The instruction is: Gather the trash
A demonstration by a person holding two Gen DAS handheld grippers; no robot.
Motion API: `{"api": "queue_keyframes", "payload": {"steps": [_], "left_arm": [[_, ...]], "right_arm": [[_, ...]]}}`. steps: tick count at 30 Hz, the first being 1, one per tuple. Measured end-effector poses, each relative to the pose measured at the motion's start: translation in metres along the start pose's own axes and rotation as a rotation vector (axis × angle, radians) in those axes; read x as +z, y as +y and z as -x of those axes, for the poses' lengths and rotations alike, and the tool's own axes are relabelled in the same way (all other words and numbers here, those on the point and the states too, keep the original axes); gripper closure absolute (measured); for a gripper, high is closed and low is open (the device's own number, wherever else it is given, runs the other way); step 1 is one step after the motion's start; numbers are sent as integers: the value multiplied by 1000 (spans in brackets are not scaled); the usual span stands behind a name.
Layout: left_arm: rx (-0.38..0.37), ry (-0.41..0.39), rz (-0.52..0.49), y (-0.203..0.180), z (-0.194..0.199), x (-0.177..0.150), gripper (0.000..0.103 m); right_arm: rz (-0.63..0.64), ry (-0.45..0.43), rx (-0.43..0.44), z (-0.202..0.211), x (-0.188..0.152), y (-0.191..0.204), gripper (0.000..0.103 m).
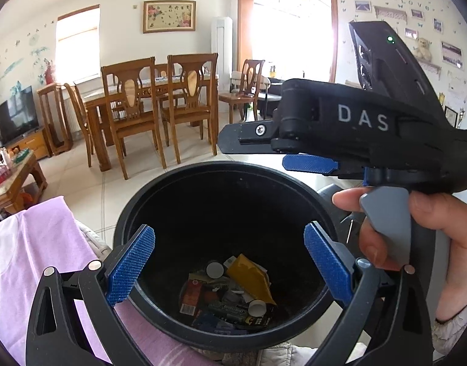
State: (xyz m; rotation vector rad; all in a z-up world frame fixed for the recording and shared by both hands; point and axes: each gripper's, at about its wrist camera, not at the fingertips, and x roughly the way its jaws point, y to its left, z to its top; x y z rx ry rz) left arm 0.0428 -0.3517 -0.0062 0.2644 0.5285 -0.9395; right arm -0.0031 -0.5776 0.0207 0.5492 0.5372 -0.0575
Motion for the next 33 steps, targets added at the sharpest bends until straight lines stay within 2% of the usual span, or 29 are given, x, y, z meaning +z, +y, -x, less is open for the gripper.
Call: {"api": "queue_keyframes", "payload": {"steps": [9, 14, 18, 21, 23, 25, 31, 33], "left_arm": [[9, -88, 70, 31, 40, -6, 5], [103, -148, 112, 57, 75, -13, 5], [216, -193, 173, 87, 109, -24, 5], [332, -224, 225, 113, 136, -37, 5], [447, -235, 265, 131, 156, -48, 5], [526, -243, 293, 146, 173, -58, 5], [718, -248, 391, 185, 217, -89, 5], [757, -245, 411, 193, 228, -97, 5]], "right_arm": [[47, -46, 12, -2, 0, 40, 5], [93, -84, 43, -9, -6, 82, 5], [147, -128, 65, -18, -14, 122, 5], [223, -174, 54, -27, -24, 159, 5], [267, -211, 49, -32, -33, 181, 5], [310, -248, 60, -41, -45, 207, 5], [362, -241, 87, -80, -79, 258, 5], [390, -244, 78, -90, -88, 274, 5]]}}
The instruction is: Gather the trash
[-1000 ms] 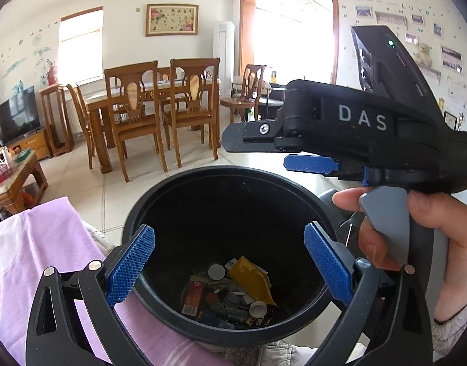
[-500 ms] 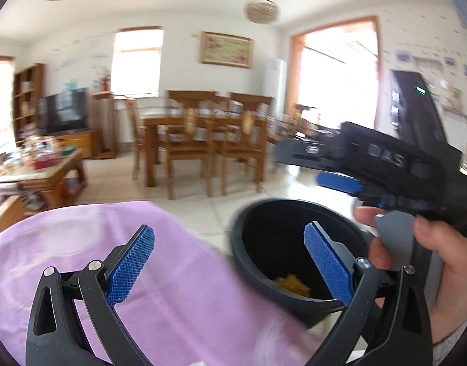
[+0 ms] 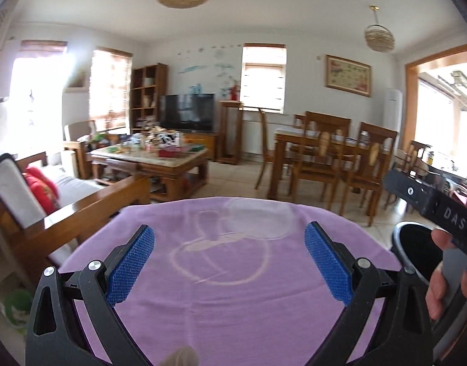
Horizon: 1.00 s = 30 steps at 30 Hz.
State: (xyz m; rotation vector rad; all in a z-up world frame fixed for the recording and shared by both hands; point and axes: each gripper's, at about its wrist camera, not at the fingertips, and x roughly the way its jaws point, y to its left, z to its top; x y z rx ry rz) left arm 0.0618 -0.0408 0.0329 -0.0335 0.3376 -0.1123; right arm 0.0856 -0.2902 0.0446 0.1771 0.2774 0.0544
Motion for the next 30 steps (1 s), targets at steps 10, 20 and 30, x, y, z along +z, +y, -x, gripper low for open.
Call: {"api": "queue_keyframes", "payload": {"steps": [10, 20, 30], "left_arm": [[94, -13, 38, 44, 8, -7, 5], [190, 30, 47, 47, -5, -8, 5], [210, 29, 26, 44, -3, -10, 5]], "right_arm": [[121, -29, 71, -30, -31, 50, 5], [138, -53, 117, -23, -44, 49, 5], [112, -52, 148, -15, -47, 40, 5]]}}
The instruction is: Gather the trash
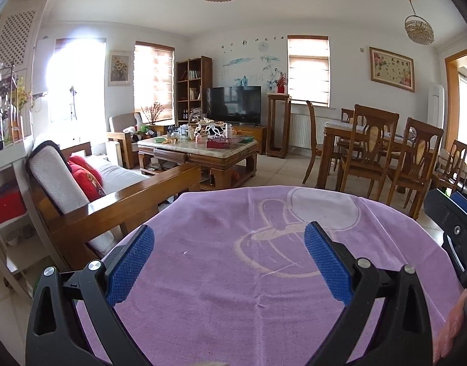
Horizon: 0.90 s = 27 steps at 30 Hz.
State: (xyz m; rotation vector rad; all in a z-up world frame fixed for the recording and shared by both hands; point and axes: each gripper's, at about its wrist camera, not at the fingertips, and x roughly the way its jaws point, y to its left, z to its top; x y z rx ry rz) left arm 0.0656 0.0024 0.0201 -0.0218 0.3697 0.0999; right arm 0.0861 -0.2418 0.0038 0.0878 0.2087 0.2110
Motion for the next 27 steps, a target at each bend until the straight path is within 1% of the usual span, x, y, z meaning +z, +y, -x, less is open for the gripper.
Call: {"api": "queue_keyframes", "payload": {"steps": [6, 10, 12, 16, 17, 19, 22, 27], "left_arm": [[-5, -9, 23, 7, 0, 0, 5], [-14, -7, 21, 6, 0, -1, 5], [-3, -8, 18, 6, 0, -1, 5], [21, -42, 19, 4, 6, 1, 5], [13, -48, 18, 3, 6, 1, 5], [6, -45, 15, 1, 6, 2, 5], [14, -35, 2, -1, 4, 1, 5], [15, -18, 11, -1, 1, 2, 5]], "right_arm": [[-25, -9, 8, 8, 0, -2, 5], [-37, -17, 16, 11, 1, -3, 5], [-45, -30, 23, 14, 2, -4, 5], [-57, -36, 21, 16, 2, -6, 5], [-58, -33, 20, 16, 2, -6, 5], [-60, -31, 19, 16, 2, -6, 5], [-59, -32, 20, 16, 2, -6, 5], [-57, -26, 20, 14, 2, -5, 5]]}}
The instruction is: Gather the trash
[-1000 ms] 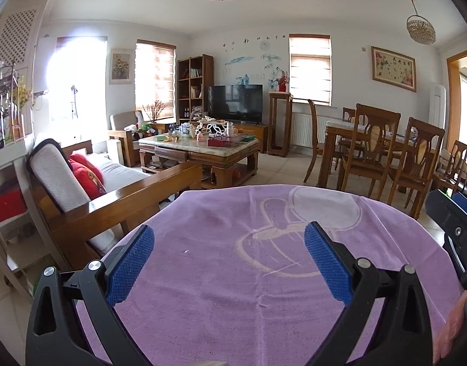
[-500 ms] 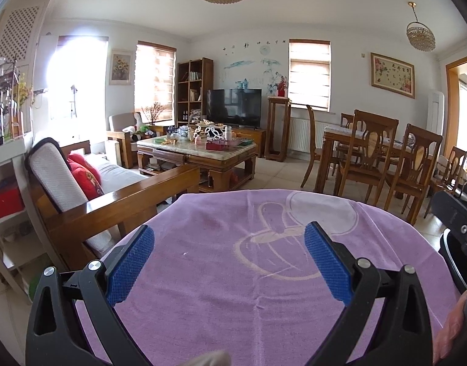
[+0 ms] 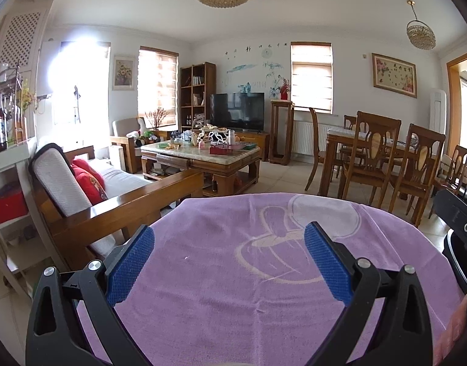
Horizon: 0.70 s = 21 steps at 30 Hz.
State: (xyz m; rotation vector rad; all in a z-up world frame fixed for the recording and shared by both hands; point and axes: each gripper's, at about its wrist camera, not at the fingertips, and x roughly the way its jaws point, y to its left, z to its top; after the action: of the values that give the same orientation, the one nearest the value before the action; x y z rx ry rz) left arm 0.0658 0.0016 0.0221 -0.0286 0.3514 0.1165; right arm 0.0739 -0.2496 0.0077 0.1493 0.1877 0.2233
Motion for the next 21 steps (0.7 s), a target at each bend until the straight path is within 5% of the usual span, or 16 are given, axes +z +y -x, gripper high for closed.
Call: {"api": "queue_keyframes", "payload": {"steps": [21], "left_arm": [[24, 14, -5, -5, 0, 1, 5]], "right_arm": [[-8, -5, 3, -1, 0, -1, 5]]}}
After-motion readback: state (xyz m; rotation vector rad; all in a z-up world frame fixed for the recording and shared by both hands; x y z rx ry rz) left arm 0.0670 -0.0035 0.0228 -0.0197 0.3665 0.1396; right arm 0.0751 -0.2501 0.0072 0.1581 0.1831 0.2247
